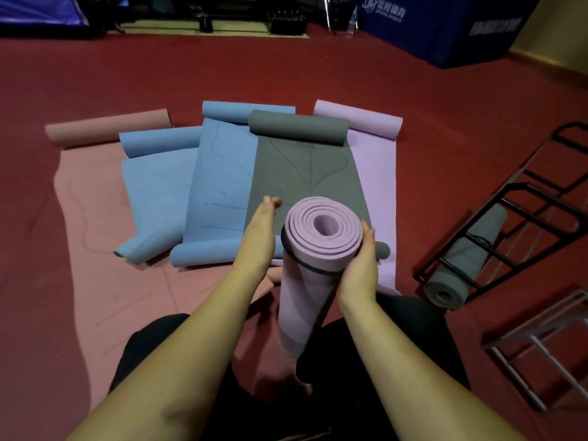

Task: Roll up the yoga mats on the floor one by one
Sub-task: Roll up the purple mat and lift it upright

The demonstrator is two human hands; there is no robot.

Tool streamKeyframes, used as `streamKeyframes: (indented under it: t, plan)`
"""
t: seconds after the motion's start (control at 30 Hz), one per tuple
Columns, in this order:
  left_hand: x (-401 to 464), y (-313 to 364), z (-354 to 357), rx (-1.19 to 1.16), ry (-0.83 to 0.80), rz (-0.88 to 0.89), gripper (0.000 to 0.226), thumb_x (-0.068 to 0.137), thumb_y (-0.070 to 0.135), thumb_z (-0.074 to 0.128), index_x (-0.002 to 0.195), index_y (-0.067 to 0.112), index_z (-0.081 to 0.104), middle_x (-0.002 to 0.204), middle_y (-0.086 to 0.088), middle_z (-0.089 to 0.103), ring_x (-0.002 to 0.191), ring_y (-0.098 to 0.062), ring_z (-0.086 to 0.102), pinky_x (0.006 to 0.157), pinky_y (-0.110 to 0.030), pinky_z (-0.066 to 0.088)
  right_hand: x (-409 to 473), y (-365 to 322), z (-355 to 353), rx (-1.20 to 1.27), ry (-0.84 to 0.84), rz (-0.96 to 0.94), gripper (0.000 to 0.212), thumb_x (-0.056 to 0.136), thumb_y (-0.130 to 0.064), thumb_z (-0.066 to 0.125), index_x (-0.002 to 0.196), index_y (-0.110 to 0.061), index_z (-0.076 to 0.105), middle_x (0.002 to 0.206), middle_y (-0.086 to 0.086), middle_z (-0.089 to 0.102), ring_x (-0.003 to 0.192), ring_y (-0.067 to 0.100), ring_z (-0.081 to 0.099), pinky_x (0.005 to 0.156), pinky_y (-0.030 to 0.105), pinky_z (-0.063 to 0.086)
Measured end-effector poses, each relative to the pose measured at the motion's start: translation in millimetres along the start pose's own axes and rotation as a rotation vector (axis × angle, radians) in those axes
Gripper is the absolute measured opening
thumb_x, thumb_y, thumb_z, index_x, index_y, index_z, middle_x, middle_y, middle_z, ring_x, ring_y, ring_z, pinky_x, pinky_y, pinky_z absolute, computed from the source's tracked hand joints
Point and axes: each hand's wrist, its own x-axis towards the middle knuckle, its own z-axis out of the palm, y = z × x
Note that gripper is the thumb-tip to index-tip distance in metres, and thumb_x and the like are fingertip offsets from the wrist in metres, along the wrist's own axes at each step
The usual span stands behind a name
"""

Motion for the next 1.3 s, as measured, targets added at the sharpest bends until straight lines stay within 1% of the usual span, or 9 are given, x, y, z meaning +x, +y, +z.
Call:
streamKeyframes:
  t: [0.17, 0.4, 0.53, 0.67, 0.8, 0.9, 1.03, 1.13, 1.3]
  plan:
    - [-4.9, 5.2, 26.6, -0.133, -0.034, -0.049, 0.057, 0.105, 0.054, 0.013, 0.131, 0.031, 0.058, 0.091, 0.031, 0.069, 0.085, 0.018, 0.061, 0.089, -0.025, 0.044, 9.3, 1.5, 8.1, -0.028, 0.028, 0.026, 0.042, 0.101, -0.05, 0.035, 0.113, -0.033, 0.072, 0.117, -0.013, 0.07, 0.117, 0.009, 0.06, 0.105, 0.03, 0.041]
    - [6.4, -12.9, 39.6, -0.123, 0.066, -0.105, 0.058, 0.104, 0.058, 0.016, 0.136, 0.031, 0.057, 0.133, 0.008, 0.06, 0.124, -0.011, 0.05, 0.115, -0.037, 0.033, 21.1, 21.9, -10.7, -0.226, 0.075, 0.262, 0.06, 0.102, -0.055, 0.034, 0.142, -0.014, 0.049, 0.139, 0.005, 0.054, 0.129, 0.023, 0.05, 0.105, 0.033, 0.039]
    - [3.9, -37.5, 34.7, -0.081, 0.125, -0.366, 0.062, 0.1, 0.063, 0.028, 0.126, 0.019, 0.064, 0.117, 0.001, 0.058, 0.106, -0.018, 0.053, 0.09, -0.031, 0.041, 22.5, 21.5, -14.2, -0.295, 0.064, 0.325, 0.053, 0.102, -0.054, 0.035, 0.137, -0.02, 0.054, 0.134, 0.001, 0.056, 0.118, 0.019, 0.05, 0.094, 0.031, 0.036]
    - [10.8, -36.9, 19.8, -0.108, 0.214, -0.334, 0.048, 0.104, 0.049, 0.036, 0.12, 0.013, 0.064, 0.112, 0.0, 0.066, 0.098, -0.021, 0.061, 0.071, -0.021, 0.047, 25.3, 18.5, -22.3, -0.412, 0.009, 0.359, 0.047, 0.106, -0.038, 0.036, 0.138, -0.008, 0.053, 0.139, 0.013, 0.054, 0.122, 0.028, 0.052, 0.097, 0.034, 0.039]
    - [31.6, -28.3, 18.6, -0.303, 0.147, -0.112, 0.059, 0.104, 0.054, 0.027, 0.11, 0.018, 0.074, 0.11, -0.003, 0.074, 0.113, -0.021, 0.065, 0.101, -0.035, 0.046, 50.5, 2.4, -6.7, -0.132, -0.032, 0.183, 0.051, 0.106, -0.044, 0.027, 0.138, -0.015, 0.054, 0.141, 0.003, 0.056, 0.127, 0.016, 0.052, 0.112, 0.034, 0.035]
    - [33.7, -45.2, 25.9, -0.369, 0.128, -0.198, 0.075, 0.088, 0.076, 0.034, 0.11, 0.017, 0.075, 0.115, -0.006, 0.073, 0.115, -0.022, 0.065, 0.107, -0.041, 0.044, 55.3, 5.4, 9.6, 0.028, -0.12, 0.193, 0.056, 0.102, -0.056, 0.031, 0.109, -0.019, 0.072, 0.117, 0.001, 0.071, 0.115, 0.018, 0.062, 0.107, 0.035, 0.043]
    - [44.9, -68.3, 26.2, -0.335, 0.212, -0.313, 0.055, 0.089, 0.07, 0.049, 0.099, 0.023, 0.075, 0.105, 0.004, 0.075, 0.103, -0.014, 0.067, 0.094, -0.036, 0.051, 65.8, 28.0, 9.0, -0.051, 0.001, 0.248, 0.045, 0.088, -0.066, 0.051, 0.093, -0.027, 0.07, 0.115, -0.007, 0.069, 0.115, 0.016, 0.06, 0.111, 0.038, 0.039]
    - [53.0, -85.6, 22.6, -0.252, 0.114, -0.352, 0.043, 0.09, 0.06, 0.056, 0.106, 0.025, 0.075, 0.102, 0.01, 0.076, 0.098, -0.009, 0.069, 0.093, -0.037, 0.054, 80.7, 48.3, 5.1, -0.165, -0.017, 0.402, 0.052, 0.089, -0.067, 0.051, 0.107, -0.022, 0.069, 0.113, -0.007, 0.066, 0.109, 0.018, 0.059, 0.105, 0.035, 0.041]
    - [66.5, -108.0, 16.1, 0.044, 0.111, -0.496, 0.033, 0.096, 0.042, 0.05, 0.094, 0.015, 0.069, 0.094, -0.004, 0.073, 0.073, -0.015, 0.061, 0.061, -0.026, 0.043, 85.7, 77.1, -9.9, -0.442, -0.13, 0.568, 0.052, 0.1, -0.055, 0.041, 0.135, -0.021, 0.056, 0.114, -0.007, 0.055, 0.104, 0.012, 0.048, 0.086, 0.027, 0.034]
